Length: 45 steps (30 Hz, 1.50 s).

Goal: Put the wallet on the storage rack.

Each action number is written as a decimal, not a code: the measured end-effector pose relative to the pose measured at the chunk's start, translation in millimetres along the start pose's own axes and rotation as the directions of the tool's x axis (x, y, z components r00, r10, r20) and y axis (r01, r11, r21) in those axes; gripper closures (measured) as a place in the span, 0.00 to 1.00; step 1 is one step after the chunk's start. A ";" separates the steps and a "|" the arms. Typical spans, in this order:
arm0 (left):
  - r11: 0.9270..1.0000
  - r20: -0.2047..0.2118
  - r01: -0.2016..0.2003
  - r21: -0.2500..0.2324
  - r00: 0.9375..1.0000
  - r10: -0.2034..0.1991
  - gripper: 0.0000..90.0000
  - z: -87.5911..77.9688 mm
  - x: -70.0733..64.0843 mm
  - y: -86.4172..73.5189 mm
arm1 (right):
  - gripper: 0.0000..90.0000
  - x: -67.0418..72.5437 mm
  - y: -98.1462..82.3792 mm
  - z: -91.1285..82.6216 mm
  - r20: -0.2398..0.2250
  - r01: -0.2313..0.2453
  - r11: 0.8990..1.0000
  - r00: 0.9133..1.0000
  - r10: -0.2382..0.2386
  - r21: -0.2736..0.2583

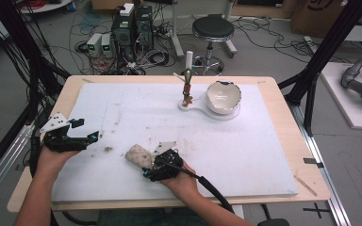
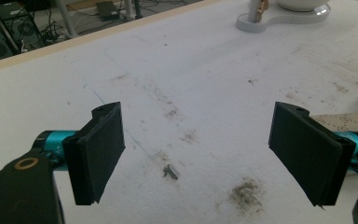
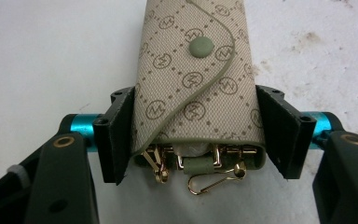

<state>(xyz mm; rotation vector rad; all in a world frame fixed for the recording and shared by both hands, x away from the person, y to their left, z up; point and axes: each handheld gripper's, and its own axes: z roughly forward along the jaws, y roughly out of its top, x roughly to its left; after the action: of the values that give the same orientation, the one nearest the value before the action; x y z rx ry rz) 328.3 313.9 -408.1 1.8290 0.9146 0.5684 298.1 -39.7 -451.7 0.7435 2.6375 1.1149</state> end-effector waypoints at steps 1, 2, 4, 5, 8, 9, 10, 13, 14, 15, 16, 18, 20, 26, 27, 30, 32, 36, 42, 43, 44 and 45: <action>1.000 0.000 0.001 -0.001 1.000 -0.001 0.20 0.2 0.0 -0.1 | 0.38 -1.6 1.2 -3.7 0.002 0.001 1.000 1.000 -0.001 -0.016; 1.000 0.000 0.002 -0.001 1.000 -0.002 0.20 0.3 0.1 -0.3 | 0.38 -2.7 2.0 -6.4 0.003 -0.002 1.000 1.000 0.002 -0.024; 1.000 -0.001 0.002 0.001 1.000 -0.002 0.20 0.4 -0.2 -0.3 | 0.38 -5.4 3.7 -12.1 0.010 0.003 0.999 1.000 -0.003 -0.045; 1.000 0.000 0.000 0.001 1.000 0.000 0.20 0.5 -0.3 -0.2 | 0.38 -6.9 4.4 -15.5 0.015 0.002 0.999 1.000 -0.001 -0.052; 1.000 0.003 -0.001 0.000 1.000 0.001 0.20 0.8 -1.0 0.2 | 0.38 -15.4 5.8 -26.9 0.036 0.005 0.997 0.999 -0.002 -0.079; 1.000 0.003 -0.002 0.001 1.000 0.002 0.20 0.9 -1.4 0.4 | 0.38 -15.4 5.8 -26.9 0.036 0.005 0.997 0.999 -0.002 -0.079; 1.000 0.004 -0.002 0.000 1.000 0.002 0.20 1.6 -2.3 0.8 | 0.38 -22.6 6.2 -36.2 0.052 -0.004 0.995 0.999 0.009 -0.099; 1.000 0.009 -0.005 0.001 1.000 0.005 0.20 2.9 -3.4 1.1 | 0.38 -34.5 5.4 -51.2 0.076 -0.015 0.992 0.997 0.024 -0.123; 1.000 0.009 -0.008 0.004 1.000 0.008 0.20 3.3 -3.5 1.2 | 0.38 -38.5 5.0 -56.4 0.085 -0.016 0.991 0.996 0.027 -0.129; 1.000 0.010 -0.008 0.005 1.000 0.008 0.20 3.8 -3.9 1.2 | 0.38 -42.3 4.7 -61.8 0.091 -0.017 0.991 0.995 0.030 -0.135; 1.000 0.011 -0.010 0.005 1.000 0.010 0.20 4.2 -4.0 1.2 | 0.38 -46.1 4.2 -67.4 0.102 -0.017 0.990 0.994 0.031 -0.141; 1.000 0.012 -0.011 0.005 1.000 0.011 0.20 4.5 -4.3 1.6 | 0.38 -53.3 3.3 -76.8 0.117 -0.012 0.988 0.993 0.030 -0.155; 1.000 0.011 -0.008 -0.001 1.000 0.008 0.20 3.6 -3.9 2.1 | 0.38 -61.3 1.5 -88.9 0.140 -0.012 0.986 0.990 0.036 -0.167; 1.000 0.004 -0.008 0.000 1.000 0.008 0.20 3.0 -3.4 1.5 | 0.38 -81.9 -8.4 -114.6 0.175 -0.032 0.978 0.982 0.070 -0.208; 1.000 0.004 -0.008 0.000 1.000 0.008 0.20 3.0 -3.4 1.5 | 0.38 -81.9 -8.4 -114.6 0.175 -0.032 0.978 0.982 0.070 -0.208; 1.000 0.006 -0.010 0.002 1.000 0.010 0.20 4.5 -5.0 1.5 | 0.38 -91.4 -15.8 -126.3 0.193 -0.041 0.973 0.977 0.086 -0.226; 1.000 0.011 -0.012 0.000 1.000 0.012 0.20 6.2 -6.8 2.1 | 0.38 -95.7 -18.8 -131.4 0.200 -0.050 0.971 0.975 0.098 -0.235; 1.000 0.015 -0.013 0.000 1.000 0.013 0.20 7.1 -7.8 2.6 | 0.38 -101.4 -22.1 -138.9 0.212 -0.057 0.969 0.971 0.110 -0.242; 1.000 0.018 -0.014 0.002 1.000 0.014 0.20 8.3 -8.7 2.8 | 0.38 -115.9 -27.7 -157.2 0.260 -0.059 0.968 0.958 0.124 -0.243; 1.000 0.018 -0.014 0.002 1.000 0.014 0.20 8.3 -8.8 2.9 | 0.38 -118.6 -28.5 -159.9 0.268 -0.059 0.968 0.955 0.125 -0.243; 1.000 0.020 -0.013 0.000 1.000 0.013 0.20 8.6 -9.1 3.0 | 0.38 -121.5 -29.1 -162.5 0.279 -0.058 0.969 0.952 0.126 -0.242; 1.000 0.021 -0.013 0.000 1.000 0.013 0.20 8.7 -9.2 3.1 | 0.38 -124.0 -29.7 -165.2 0.285 -0.064 0.969 0.949 0.133 -0.240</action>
<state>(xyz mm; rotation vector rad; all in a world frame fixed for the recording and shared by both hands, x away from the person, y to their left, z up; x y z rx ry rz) 330.1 301.0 -408.8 1.8383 0.8897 0.5565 335.5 -223.4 -360.1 0.9232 2.2001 1.1984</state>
